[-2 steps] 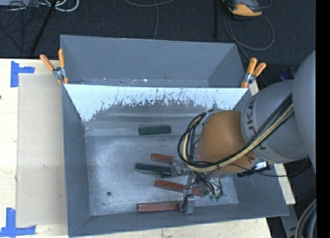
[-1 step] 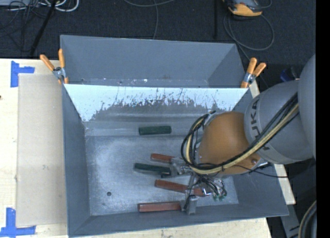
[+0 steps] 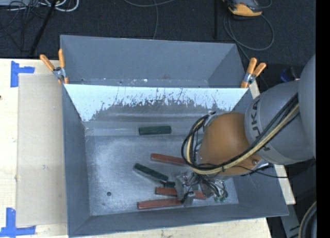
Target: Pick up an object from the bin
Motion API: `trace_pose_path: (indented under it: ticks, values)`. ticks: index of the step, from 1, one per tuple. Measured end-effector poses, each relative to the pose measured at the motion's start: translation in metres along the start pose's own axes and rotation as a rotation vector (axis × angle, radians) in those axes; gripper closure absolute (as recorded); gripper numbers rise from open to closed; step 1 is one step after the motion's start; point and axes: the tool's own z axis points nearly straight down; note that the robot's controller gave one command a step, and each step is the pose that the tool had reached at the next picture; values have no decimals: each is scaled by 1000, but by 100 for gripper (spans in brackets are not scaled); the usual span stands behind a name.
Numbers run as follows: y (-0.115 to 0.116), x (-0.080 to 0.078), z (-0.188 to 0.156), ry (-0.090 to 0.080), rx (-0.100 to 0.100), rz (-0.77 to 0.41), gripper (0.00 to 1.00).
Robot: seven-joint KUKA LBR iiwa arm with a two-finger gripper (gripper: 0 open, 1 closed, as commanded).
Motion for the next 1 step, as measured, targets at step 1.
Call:
trace_pose_path:
  ticks: [1]
  values:
    - [0,-3,1,-15,0,2,0]
